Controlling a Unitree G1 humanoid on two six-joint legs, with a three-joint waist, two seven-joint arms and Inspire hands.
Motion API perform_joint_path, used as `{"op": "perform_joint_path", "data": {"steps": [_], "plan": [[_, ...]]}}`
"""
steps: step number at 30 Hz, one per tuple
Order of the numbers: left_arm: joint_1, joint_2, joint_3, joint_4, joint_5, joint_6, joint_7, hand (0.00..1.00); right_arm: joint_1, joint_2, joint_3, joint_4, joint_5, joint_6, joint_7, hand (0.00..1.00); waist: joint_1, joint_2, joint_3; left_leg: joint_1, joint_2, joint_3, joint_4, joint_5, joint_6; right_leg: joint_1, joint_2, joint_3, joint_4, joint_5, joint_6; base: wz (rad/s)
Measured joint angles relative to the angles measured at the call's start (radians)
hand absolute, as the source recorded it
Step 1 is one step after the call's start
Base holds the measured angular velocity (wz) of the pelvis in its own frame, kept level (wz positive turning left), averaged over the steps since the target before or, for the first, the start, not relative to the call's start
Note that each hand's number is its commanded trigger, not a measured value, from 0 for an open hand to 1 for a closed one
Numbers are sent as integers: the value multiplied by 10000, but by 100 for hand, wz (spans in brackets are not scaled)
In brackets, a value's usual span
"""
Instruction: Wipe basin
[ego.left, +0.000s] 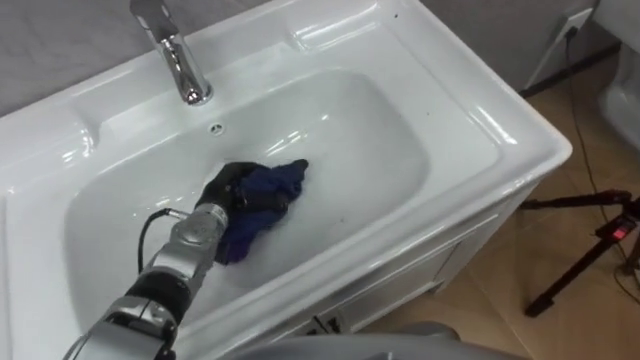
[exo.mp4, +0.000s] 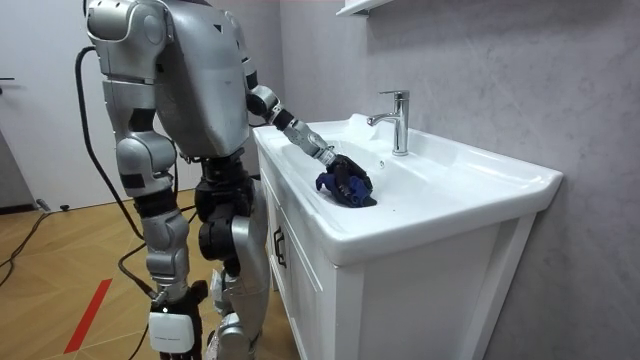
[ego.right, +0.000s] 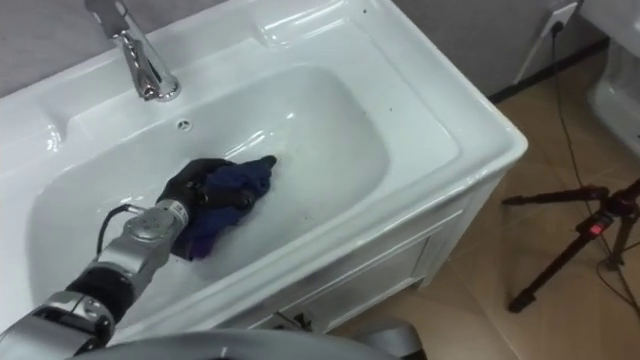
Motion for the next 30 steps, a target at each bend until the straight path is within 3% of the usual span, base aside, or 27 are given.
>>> {"op": "perform_joint_path", "data": {"steps": [10,14,20,25,30], "plan": [[-239,111,-496,-25,-2298,65,-1,100,-45,67,666,-114,63,189,138,0,-282,60,14,-136,-49,76,2,0,1,-65,-80,-132,-18,18,41,4],[-440,95,-1100,-31,-2459,63,-4,100,-66,30,732,-137,66,200,231,0,-360,199,11,-153,-78,77,1,-9,16,-66,-100,-112,-28,45,84,0],[-667,-342,-1563,-305,-2461,129,-70,100,-46,-32,998,-123,375,214,347,0,-570,387,38,-226,-86,162,6,-16,28,-232,-90,37,-14,45,97,-6],[-700,-321,-1836,-720,-2407,404,-261,100,15,-102,1034,-127,625,264,432,0,-601,415,51,-223,-74,225,7,-15,29,-244,-51,202,7,46,96,-7],[-647,-245,-1775,-732,-2086,402,-340,100,-4,-131,1029,-163,736,361,380,0,-479,366,50,-216,-63,288,6,-16,29,-257,-32,222,21,45,96,-4]]}}
